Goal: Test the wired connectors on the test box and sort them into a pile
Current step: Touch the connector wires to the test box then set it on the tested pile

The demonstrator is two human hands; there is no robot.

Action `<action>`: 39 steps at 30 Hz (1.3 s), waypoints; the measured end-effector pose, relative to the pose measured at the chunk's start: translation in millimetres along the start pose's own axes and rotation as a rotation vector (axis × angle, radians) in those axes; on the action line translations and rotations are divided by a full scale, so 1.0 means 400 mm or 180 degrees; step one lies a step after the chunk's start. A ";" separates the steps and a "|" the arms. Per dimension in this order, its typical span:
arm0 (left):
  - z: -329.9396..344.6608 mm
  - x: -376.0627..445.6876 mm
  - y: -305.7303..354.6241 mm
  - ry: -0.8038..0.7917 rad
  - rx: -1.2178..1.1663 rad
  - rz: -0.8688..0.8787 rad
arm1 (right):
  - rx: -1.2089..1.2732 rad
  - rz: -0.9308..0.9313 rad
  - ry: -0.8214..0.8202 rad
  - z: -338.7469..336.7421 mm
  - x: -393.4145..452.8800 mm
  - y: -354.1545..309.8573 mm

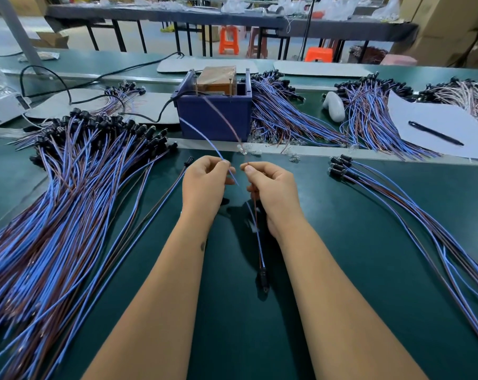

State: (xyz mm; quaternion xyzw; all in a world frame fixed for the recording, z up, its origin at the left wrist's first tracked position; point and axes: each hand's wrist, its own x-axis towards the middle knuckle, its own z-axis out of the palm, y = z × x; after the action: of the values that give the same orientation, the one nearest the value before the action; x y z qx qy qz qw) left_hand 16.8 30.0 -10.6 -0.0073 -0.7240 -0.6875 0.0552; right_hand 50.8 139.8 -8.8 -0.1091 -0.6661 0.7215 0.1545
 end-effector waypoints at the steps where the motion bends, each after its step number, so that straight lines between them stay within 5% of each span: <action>1: -0.001 0.002 0.000 0.0045 -0.0039 -0.0027 | 0.0087 0.0039 0.0065 -0.003 0.001 -0.002; 39: -0.028 0.022 -0.011 0.0373 0.0468 0.0220 | -0.0652 -0.0377 0.0028 0.012 0.009 0.007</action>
State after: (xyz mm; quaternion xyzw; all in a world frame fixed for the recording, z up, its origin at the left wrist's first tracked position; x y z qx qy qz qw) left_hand 8.6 18.0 -13.5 0.0122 -0.7674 -0.6294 0.1216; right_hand 45.3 136.6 -11.0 -0.0880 -0.7410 0.6387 0.1878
